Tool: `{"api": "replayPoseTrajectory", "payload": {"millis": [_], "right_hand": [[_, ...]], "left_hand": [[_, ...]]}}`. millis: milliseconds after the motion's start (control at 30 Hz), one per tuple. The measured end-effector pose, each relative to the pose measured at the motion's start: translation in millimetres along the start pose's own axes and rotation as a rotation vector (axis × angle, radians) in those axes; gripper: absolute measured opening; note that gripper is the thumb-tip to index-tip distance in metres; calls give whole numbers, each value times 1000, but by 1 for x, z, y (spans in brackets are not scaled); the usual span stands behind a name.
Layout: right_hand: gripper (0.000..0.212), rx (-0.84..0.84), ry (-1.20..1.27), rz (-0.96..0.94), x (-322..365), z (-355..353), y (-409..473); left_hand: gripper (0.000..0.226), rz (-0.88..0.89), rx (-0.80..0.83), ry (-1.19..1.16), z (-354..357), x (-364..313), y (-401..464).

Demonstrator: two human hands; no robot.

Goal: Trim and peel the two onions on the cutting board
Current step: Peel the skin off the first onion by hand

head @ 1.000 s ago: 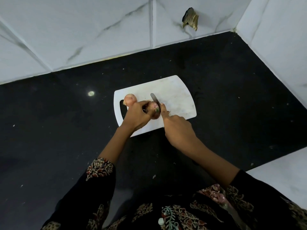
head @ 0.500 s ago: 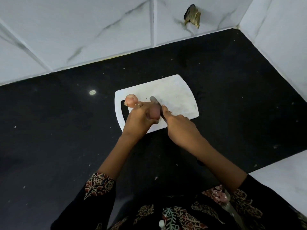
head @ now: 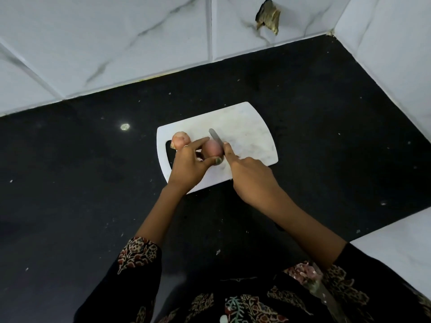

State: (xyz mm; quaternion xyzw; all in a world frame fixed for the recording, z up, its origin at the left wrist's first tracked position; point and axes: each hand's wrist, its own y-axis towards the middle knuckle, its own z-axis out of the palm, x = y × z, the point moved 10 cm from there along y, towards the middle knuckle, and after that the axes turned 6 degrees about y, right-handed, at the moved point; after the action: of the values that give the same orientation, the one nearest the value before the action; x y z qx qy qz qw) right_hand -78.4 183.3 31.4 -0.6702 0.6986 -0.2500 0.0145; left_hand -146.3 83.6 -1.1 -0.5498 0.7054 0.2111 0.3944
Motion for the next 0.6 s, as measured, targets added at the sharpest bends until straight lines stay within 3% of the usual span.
{"api": "replayPoseTrajectory", "payload": {"millis": [100,200,400,600], "right_hand": [[59,-22,-22,1,2,1,11],[72,-19,-5,-3,-1,4,11],[75,-89,14,-2,-10,8,0],[75,-135,-4,-12,-15,21,-1]], "left_hand": [[47,-19,24,7,-3,-1,5],[41,-3,35,35,-4,-5,4],[42,-50,60,123,-2,5,3],[52,-25,-122,259,-5,-7,-14]]}}
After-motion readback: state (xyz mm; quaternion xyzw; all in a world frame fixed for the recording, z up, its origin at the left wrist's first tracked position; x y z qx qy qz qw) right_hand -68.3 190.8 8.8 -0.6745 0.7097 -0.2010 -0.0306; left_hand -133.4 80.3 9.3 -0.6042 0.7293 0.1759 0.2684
